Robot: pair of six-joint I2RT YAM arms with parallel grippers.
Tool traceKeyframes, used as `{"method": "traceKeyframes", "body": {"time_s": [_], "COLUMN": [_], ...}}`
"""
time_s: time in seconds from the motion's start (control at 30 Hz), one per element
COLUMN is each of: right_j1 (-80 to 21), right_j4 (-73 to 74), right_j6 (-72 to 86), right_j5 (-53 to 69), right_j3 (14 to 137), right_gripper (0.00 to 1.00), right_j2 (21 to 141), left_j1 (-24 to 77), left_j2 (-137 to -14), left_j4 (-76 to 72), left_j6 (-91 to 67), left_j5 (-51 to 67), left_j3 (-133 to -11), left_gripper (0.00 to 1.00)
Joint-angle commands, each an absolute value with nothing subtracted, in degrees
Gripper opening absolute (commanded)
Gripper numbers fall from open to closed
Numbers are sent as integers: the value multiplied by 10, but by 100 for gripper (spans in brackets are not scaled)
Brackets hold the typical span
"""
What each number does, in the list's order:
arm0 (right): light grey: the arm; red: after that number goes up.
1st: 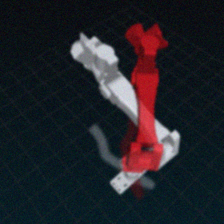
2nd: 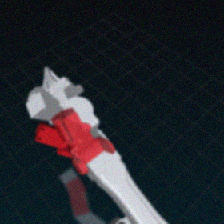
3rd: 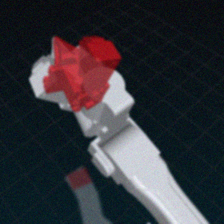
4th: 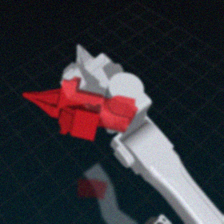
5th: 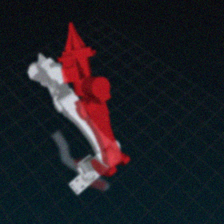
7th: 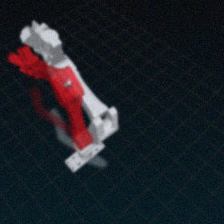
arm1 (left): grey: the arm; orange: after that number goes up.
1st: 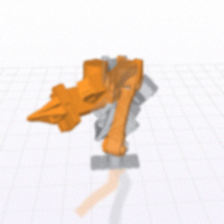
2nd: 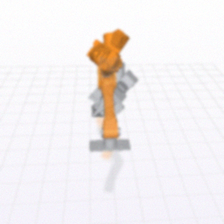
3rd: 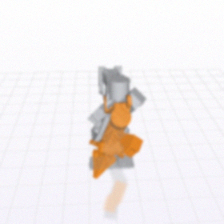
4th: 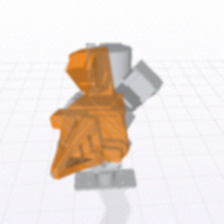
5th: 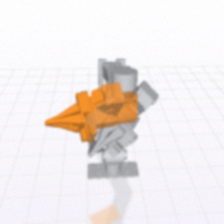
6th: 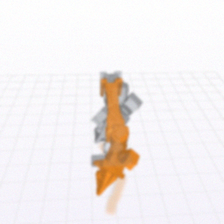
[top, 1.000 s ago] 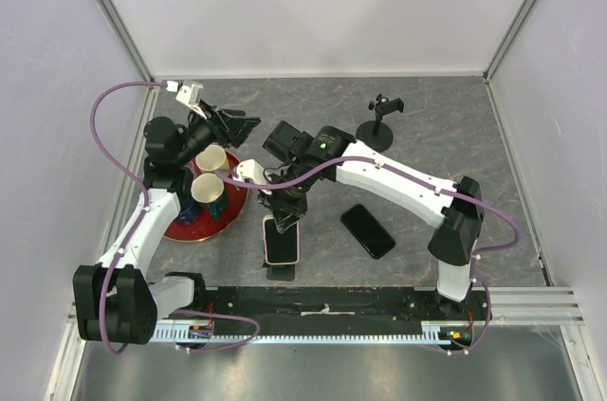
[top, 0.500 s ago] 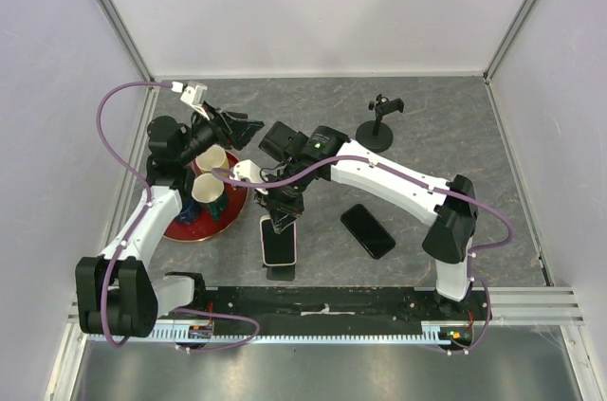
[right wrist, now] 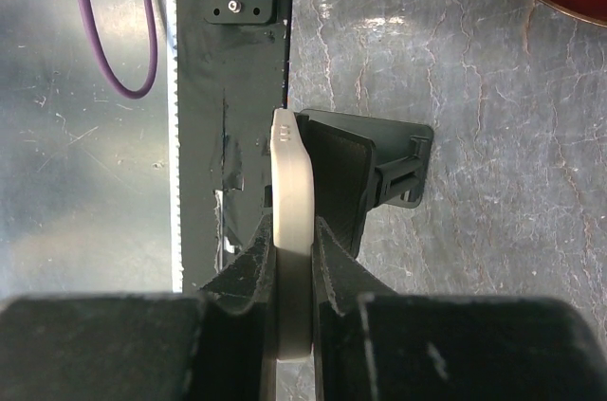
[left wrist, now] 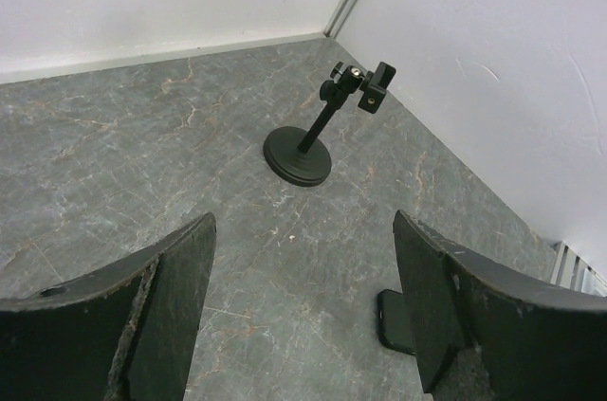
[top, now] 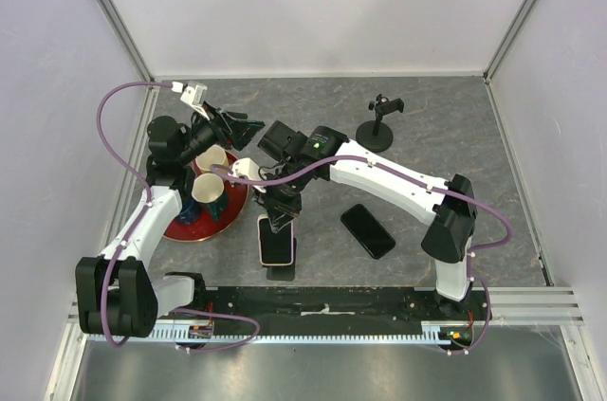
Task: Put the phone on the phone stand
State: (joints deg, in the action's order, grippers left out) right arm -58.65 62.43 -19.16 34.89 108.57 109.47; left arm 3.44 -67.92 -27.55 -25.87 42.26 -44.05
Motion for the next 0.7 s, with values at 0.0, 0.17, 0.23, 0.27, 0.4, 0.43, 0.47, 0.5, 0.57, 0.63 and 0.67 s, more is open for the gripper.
{"method": "traceKeyframes", "body": {"time_s": [0.0, 0.17, 0.23, 0.27, 0.4, 0.43, 0.47, 0.5, 0.57, 0.63, 0.67], "right_j1": [-586, -585, -584, -584, -581, -581, -579, -579, -576, -574, -573], "right_j4": [593, 592, 592, 592, 590, 590, 588, 588, 587, 587, 586], "right_j6": [-178, -175, -177, -178, -178, -179, -179, -179, -178, -177, -175], "right_j5": [366, 360, 361, 362, 366, 369, 370, 370, 371, 372, 373], "right_j3": [1095, 1084, 1076, 1073, 1056, 1053, 1050, 1046, 1043, 1038, 1035], "right_gripper": [0, 0, 0, 0, 0, 0, 0, 0, 0, 0, 0], "right_j2": [1091, 1086, 1086, 1085, 1079, 1079, 1078, 1077, 1075, 1071, 1068], "left_j1": [31, 31, 31, 31, 31, 31, 31, 31, 31, 31, 31], "left_j2": [-683, -683, -683, -683, -684, -683, -685, -685, -685, -686, -686], "left_j4": [-296, -296, -296, -295, -295, -295, -295, -296, -296, -296, -296], "left_j6": [-265, -265, -265, -265, -265, -265, -265, -266, -267, -266, -267], "left_j5": [432, 433, 433, 434, 434, 435, 434, 434, 435, 436, 436], "left_j3": [-449, -448, -449, -449, -450, -449, -451, -450, -450, -450, -450], "left_gripper": [82, 82, 82, 82, 82, 82, 82, 82, 82, 82, 82]}}
